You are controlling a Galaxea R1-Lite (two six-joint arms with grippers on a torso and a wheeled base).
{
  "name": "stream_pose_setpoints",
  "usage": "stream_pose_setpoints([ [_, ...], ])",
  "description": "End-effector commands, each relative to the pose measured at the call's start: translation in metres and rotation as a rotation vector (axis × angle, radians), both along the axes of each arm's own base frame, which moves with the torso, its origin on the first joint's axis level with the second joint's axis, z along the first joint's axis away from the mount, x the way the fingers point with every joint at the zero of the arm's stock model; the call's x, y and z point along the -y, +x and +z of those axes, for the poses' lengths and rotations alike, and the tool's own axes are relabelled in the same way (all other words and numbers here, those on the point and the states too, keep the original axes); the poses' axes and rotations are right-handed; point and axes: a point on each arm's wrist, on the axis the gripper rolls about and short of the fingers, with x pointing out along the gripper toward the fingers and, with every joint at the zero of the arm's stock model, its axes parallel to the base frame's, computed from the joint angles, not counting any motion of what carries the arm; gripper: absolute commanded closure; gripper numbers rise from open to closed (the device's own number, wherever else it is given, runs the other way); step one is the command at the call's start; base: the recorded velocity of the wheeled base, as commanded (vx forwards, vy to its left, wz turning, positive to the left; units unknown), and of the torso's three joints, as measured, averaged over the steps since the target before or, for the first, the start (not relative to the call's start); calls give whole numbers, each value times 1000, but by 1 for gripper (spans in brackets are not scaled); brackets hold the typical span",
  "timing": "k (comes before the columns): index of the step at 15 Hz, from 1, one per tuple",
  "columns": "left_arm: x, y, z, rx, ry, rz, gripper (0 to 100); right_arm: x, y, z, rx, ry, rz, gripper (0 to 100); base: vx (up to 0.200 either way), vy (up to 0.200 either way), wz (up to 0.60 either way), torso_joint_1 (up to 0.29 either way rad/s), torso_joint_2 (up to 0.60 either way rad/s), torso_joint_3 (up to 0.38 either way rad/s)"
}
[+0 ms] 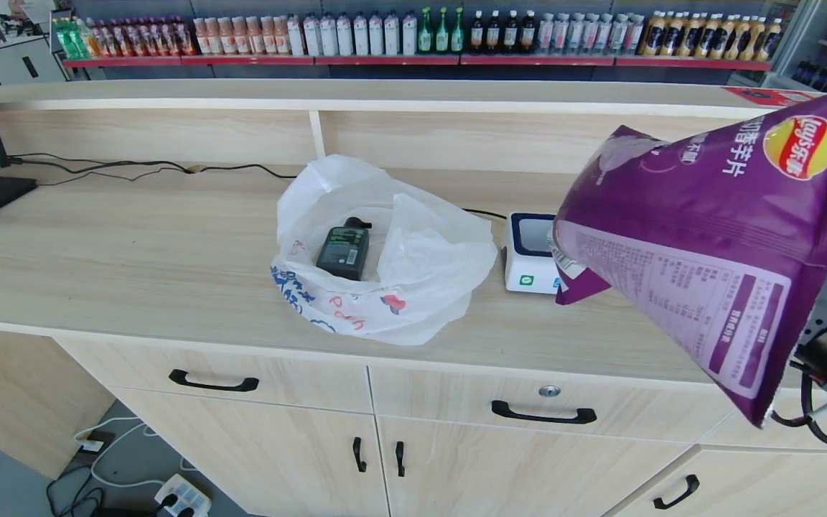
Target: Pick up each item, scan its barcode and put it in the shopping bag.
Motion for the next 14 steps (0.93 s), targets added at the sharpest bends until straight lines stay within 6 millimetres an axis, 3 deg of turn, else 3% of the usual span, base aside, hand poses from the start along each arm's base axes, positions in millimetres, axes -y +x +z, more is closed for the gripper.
stream_pose_setpoints([
  [1, 0, 0, 0, 0, 0, 1, 0, 2, -8, 4, -30, 47, 27, 100, 0, 0, 0, 0, 0, 0],
  [5, 0, 0, 0, 0, 0, 1, 0, 3, -11, 10, -195, 206, 124, 100, 0, 0, 0, 0, 0, 0],
  [7, 0, 0, 0, 0, 0, 2, 0, 12, -19, 13, -299, 313, 161, 100, 0, 0, 0, 0, 0, 0],
  [10, 0, 0, 0, 0, 0, -1, 0, 27, -16, 5, -396, 388, 113, 100, 0, 0, 0, 0, 0, 0],
  [13, 0, 0, 0, 0, 0, 2, 0, 29, -31, 14, -399, 438, 162, 100, 0, 0, 0, 0, 0, 0],
  [14, 0, 0, 0, 0, 0, -1, 0, 31, -48, 16, -415, 480, 201, 100, 0, 0, 0, 0, 0, 0],
])
